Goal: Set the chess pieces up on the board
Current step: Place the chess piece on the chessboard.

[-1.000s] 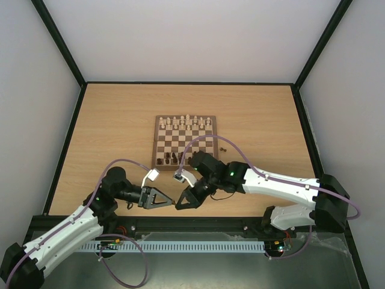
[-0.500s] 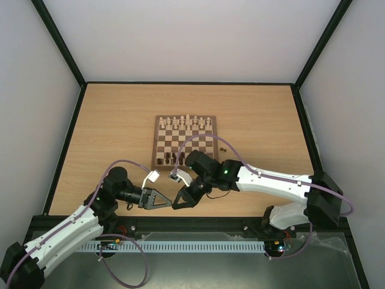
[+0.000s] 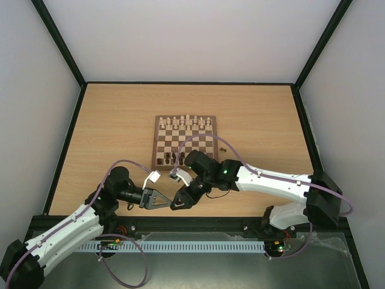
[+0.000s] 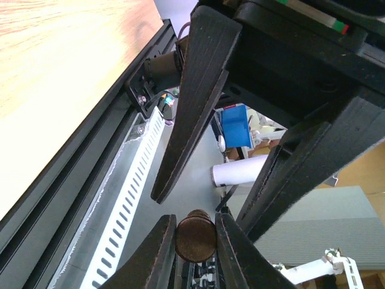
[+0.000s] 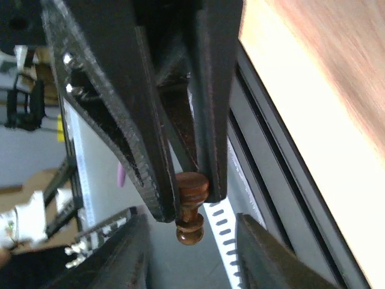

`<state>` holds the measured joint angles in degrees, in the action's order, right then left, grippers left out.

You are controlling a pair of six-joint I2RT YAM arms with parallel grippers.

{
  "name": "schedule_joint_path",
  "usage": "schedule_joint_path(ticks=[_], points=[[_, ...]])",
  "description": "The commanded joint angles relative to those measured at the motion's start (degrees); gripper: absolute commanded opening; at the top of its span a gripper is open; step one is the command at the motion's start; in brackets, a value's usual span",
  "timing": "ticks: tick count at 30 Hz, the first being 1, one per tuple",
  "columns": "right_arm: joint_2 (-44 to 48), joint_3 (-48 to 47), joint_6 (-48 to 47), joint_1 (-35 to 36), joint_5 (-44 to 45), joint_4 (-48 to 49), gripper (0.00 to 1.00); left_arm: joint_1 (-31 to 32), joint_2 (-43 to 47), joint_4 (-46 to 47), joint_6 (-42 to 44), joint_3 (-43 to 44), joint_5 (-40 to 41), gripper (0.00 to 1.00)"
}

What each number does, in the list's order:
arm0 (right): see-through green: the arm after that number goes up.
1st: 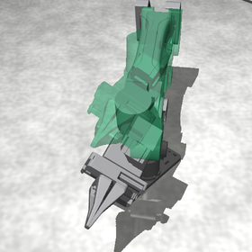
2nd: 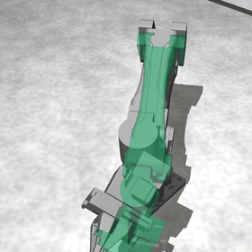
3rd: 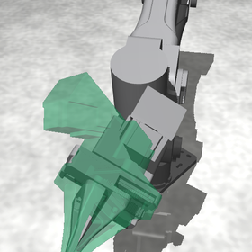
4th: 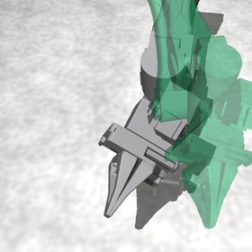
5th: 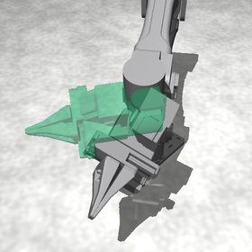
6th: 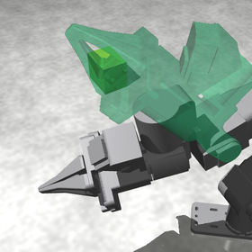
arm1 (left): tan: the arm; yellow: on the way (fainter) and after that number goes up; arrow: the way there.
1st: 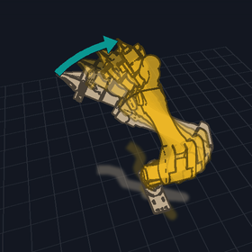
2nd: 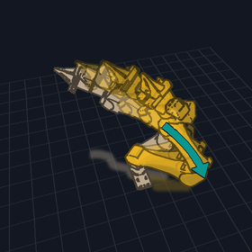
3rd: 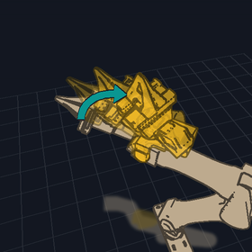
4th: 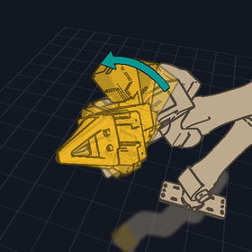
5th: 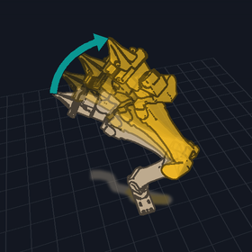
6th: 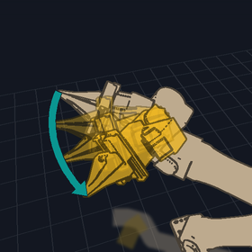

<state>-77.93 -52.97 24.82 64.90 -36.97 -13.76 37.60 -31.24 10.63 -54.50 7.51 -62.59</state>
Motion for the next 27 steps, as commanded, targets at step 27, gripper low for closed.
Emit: schedule_joint_path(ticks=[27], points=[[29.6,29.8,36.7,-7.0,21.2,52.0,0.49,0.2,4.7,15.2,-23.7,4.2,27.2,0.07]])
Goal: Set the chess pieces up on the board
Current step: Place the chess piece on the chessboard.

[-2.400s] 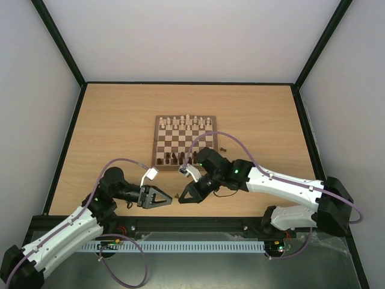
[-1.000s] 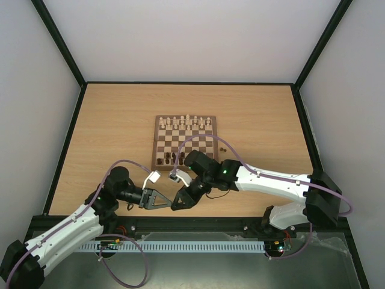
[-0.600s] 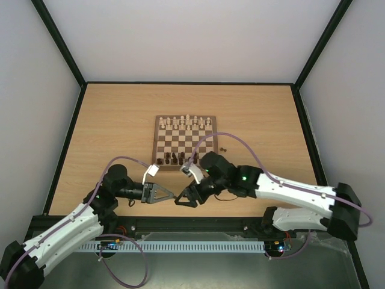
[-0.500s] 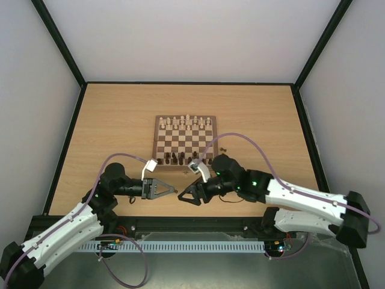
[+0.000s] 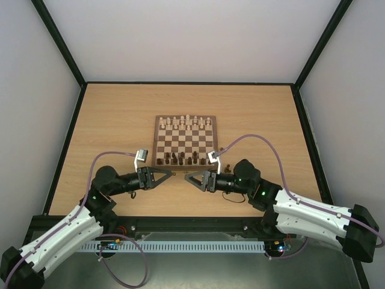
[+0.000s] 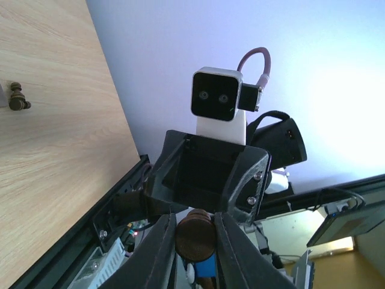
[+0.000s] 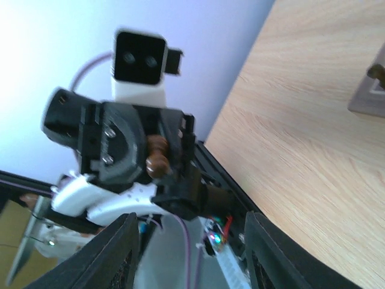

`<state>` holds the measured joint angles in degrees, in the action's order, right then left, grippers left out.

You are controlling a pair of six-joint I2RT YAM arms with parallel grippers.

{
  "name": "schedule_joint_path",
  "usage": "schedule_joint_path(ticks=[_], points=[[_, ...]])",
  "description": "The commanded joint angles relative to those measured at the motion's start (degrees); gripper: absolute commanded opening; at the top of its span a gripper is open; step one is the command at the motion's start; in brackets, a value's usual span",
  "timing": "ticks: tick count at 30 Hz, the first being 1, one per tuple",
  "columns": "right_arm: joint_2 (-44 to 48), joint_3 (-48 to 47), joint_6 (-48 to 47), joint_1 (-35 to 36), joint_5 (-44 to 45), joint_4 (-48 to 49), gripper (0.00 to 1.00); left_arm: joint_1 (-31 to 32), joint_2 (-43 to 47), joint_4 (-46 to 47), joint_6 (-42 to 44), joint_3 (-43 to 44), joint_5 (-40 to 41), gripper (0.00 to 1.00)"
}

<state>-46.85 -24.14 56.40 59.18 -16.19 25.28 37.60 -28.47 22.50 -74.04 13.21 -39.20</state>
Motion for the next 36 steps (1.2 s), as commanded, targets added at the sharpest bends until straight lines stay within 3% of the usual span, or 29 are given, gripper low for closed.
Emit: schedule_joint_path(ticks=[1,9,23,30,36], points=[[-2.8,0.6,5.6,-1.4,-0.2,14.2,0.49,0.3,2.2,3.2,-4.4,-1.6,4.2,0.07],[-12.6,-2.7,9.1,-1.6,-5.5,21.9,0.39,0.5,2.9,2.9,-5.3,-2.3,5.3,0.07],[-16.5,-6.2,9.0,-1.7,-8.4,22.9,0.27,0.6,1.1,4.8,-5.4,-3.1,4.9,0.08],[-15.5,-6.1,7.9,-1.7,-7.6,20.3,0.25,0.6,1.7,4.0,-5.2,-3.0,4.9,0.07],[-10.7,-5.4,5.2,-1.7,-4.2,12.2,0.28,0.6,2.7,2.7,-4.9,-3.0,5.1,0.07]])
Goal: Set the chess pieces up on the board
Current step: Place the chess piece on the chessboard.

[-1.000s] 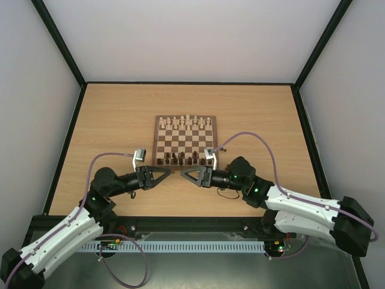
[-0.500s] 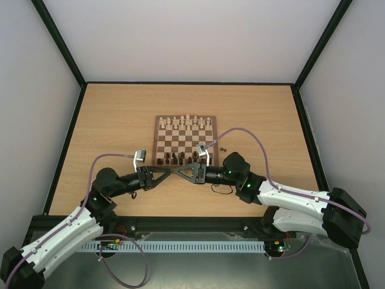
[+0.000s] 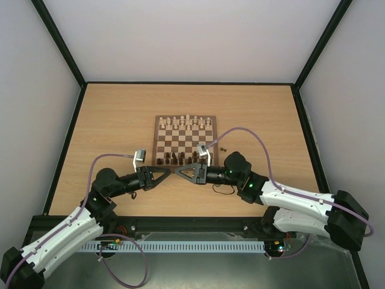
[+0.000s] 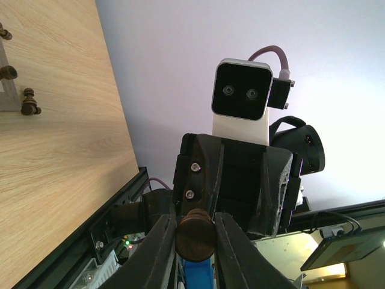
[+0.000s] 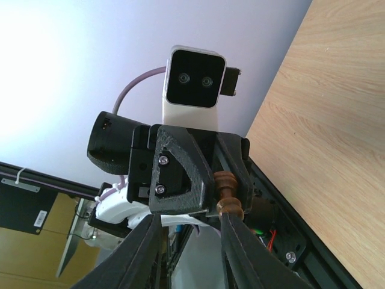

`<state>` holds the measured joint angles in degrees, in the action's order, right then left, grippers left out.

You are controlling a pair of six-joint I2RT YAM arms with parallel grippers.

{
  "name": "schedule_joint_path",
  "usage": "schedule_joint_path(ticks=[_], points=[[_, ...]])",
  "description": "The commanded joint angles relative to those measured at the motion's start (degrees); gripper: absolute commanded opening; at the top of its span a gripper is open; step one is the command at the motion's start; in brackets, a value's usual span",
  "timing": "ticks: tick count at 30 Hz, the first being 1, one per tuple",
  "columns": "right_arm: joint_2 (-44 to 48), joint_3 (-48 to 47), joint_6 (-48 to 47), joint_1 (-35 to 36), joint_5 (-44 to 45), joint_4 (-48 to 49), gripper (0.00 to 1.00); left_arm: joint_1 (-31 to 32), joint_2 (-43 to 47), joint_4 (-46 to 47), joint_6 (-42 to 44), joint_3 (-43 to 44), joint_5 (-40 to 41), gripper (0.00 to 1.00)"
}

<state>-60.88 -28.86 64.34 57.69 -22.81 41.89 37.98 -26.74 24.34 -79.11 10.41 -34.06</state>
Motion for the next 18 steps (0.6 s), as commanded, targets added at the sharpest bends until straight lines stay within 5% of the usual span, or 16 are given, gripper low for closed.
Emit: schedule_joint_path(ticks=[1,18], points=[[3.6,-0.5,-2.9,-0.2,2.8,-5.0,0.28,0.2,1.0,0.9,0.1,-0.2,-0.1,0.07],[-2.5,-1.4,-1.5,-0.2,-0.1,0.2,0.26,0.3,1.4,1.3,-0.5,0.0,-0.5,0.08]])
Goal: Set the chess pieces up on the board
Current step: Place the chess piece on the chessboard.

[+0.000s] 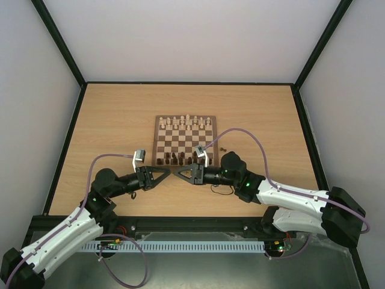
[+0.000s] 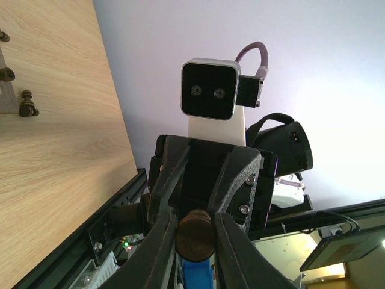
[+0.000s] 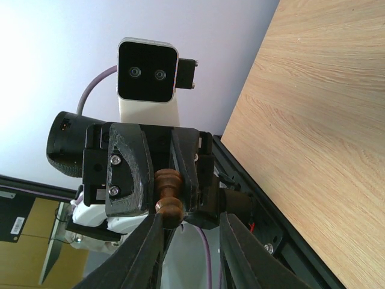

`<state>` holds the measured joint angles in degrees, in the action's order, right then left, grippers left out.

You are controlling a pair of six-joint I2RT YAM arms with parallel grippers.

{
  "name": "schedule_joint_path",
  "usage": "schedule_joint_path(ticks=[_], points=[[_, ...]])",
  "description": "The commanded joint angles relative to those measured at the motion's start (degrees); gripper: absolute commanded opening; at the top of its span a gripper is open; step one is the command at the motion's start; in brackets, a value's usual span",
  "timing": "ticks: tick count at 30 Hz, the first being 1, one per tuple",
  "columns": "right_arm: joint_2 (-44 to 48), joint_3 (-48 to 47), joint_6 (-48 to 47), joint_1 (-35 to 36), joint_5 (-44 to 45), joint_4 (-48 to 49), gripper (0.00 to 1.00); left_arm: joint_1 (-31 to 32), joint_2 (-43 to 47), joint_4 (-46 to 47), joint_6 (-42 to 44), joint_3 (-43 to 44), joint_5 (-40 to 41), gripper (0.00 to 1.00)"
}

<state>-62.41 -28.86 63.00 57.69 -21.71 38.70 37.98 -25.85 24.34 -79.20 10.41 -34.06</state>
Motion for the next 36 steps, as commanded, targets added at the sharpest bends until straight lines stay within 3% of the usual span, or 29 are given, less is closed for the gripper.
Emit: schedule_joint_path(ticks=[1,36], points=[[-1.2,-1.5,0.0,-0.2,-1.4,4.1,0.26,0.3,0.5,1.3,-0.3,-0.1,-0.5,0.08],[-4.8,-2.7,1.6,-0.2,-4.2,9.4,0.15,0.3,-0.8,2.9,-0.3,-0.9,-0.8,0.08]])
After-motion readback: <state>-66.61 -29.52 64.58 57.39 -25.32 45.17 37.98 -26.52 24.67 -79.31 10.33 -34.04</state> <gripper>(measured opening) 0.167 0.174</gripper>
